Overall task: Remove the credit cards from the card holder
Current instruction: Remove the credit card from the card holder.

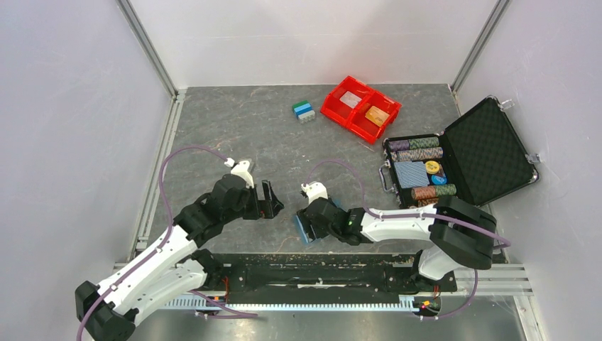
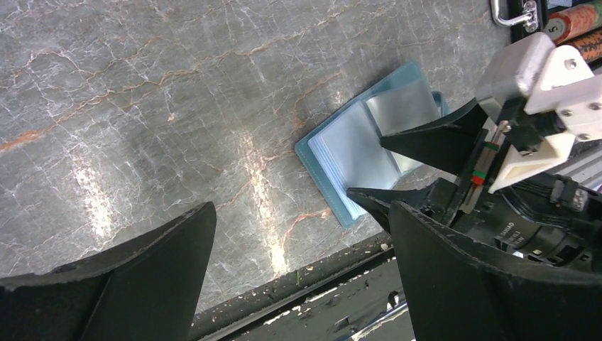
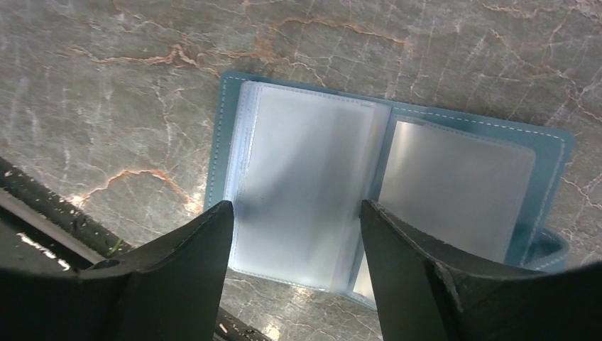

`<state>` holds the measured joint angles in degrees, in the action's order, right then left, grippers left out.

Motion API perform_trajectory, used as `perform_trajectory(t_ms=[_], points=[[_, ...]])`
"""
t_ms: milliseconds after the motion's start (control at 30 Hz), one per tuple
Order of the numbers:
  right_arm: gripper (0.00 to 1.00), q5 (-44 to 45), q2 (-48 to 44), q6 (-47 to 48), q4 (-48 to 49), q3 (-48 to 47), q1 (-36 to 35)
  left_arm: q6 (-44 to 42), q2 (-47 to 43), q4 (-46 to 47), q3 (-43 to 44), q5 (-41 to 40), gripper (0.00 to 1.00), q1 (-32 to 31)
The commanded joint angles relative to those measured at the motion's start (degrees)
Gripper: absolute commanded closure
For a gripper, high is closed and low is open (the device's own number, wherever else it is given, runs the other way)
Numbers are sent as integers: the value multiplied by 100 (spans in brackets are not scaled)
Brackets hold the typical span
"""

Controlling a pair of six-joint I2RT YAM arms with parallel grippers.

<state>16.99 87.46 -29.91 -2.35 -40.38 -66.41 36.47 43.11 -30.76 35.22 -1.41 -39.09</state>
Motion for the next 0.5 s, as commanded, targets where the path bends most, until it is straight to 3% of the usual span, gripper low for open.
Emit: perform_trajectory(t_ms=[0,133,467], points=[[32,322,149,34,-222,-172,-48,181,-152,112,-35,-117,2,7],[36,307,201,24,-197,-147,-57,182,-137,114,-37,-123,2,7],[55,-120,43,-295,503,246,-30,194,6,197,-67,-26,2,7]])
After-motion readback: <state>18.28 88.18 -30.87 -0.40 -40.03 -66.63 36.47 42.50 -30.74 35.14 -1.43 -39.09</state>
